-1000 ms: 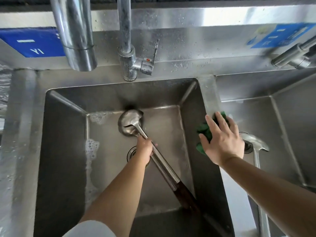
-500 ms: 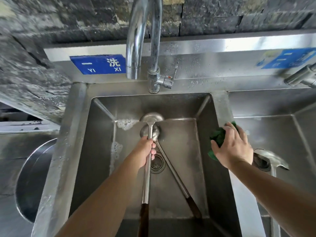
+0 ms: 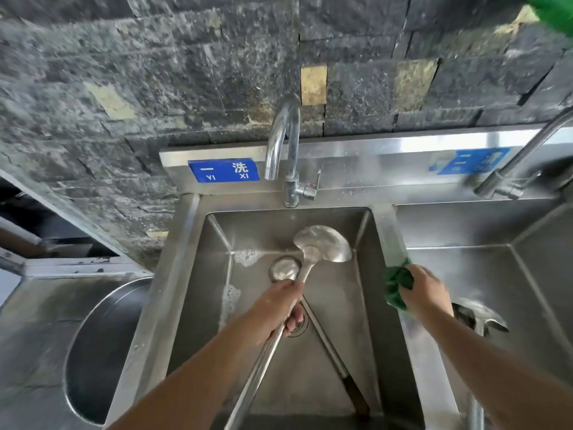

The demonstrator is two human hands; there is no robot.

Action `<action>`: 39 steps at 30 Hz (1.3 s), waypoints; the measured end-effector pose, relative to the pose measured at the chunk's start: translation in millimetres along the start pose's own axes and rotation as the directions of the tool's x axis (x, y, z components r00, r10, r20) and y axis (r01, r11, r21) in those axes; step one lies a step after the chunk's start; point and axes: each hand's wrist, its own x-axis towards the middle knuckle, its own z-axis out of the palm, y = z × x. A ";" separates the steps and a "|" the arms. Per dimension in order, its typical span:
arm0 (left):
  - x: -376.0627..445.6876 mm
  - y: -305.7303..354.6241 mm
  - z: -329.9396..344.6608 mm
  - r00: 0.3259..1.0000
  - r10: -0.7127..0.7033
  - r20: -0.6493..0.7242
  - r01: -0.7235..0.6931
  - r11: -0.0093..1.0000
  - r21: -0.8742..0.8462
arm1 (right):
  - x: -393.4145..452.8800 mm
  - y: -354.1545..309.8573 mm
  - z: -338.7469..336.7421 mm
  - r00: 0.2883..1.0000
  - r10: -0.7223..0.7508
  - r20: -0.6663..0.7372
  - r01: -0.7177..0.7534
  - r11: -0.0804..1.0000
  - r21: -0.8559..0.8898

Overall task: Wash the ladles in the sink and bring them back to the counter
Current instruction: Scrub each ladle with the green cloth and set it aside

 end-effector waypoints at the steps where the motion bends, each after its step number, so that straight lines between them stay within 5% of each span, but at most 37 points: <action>1: -9.1 3.0 0.3 0.999 0.033 0.000 -0.033 0.999 0.017 | -11.8 -3.3 -11.5 1.000 0.005 -0.023 -0.003 0.996 0.084; 8: -60.3 39.9 12.3 0.950 0.308 0.059 -0.313 0.928 0.201 | -90.9 -78.3 -75.0 0.922 -0.149 -0.356 0.320 0.811 0.489; 12: -98.2 77.3 28.0 0.917 0.380 0.123 -0.399 0.884 0.242 | -107.3 -136.4 -112.6 0.699 -0.379 -0.607 0.606 0.764 0.220; 15: -126.7 99.7 39.6 0.915 0.398 0.070 -0.402 0.880 0.254 | -118.2 -165.8 -129.6 0.540 -0.541 -0.645 0.674 0.737 -0.054; 19: -153.8 118.9 26.8 0.782 0.623 0.023 -0.466 0.559 0.686 | -130.9 -200.9 -157.7 0.462 -0.647 -0.606 0.641 0.716 -0.276; 21: -167.2 124.5 17.3 0.742 0.670 0.036 -0.448 0.454 0.770 | -139.5 -223.3 -177.5 0.506 -0.659 -0.556 0.605 0.731 -0.316; 25: -193.4 119.1 7.4 0.743 0.669 0.030 -0.382 0.386 0.840 | -139.7 -269.5 -217.0 0.757 -0.597 -0.265 0.574 0.802 -0.167; 31: -214.2 102.9 -1.7 0.759 0.649 -0.059 -0.335 0.466 0.819 | -123.0 -283.6 -255.1 0.773 -0.629 0.090 0.576 0.753 0.318; 34: -216.4 101.4 -6.9 0.705 0.708 -0.042 -0.417 0.461 0.784 | -117.8 -269.3 -256.3 0.780 -0.618 0.098 0.456 0.669 0.587; 37: -216.4 106.7 -10.7 0.621 0.776 -0.110 -0.555 0.534 0.638 | -120.9 -259.5 -248.3 0.796 -0.606 -0.013 0.324 0.407 0.854; 39: -215.3 113.8 -10.5 0.645 0.752 -0.138 -0.612 0.616 0.496 | -127.9 -257.3 -240.5 0.818 -0.558 -0.139 0.344 0.281 0.896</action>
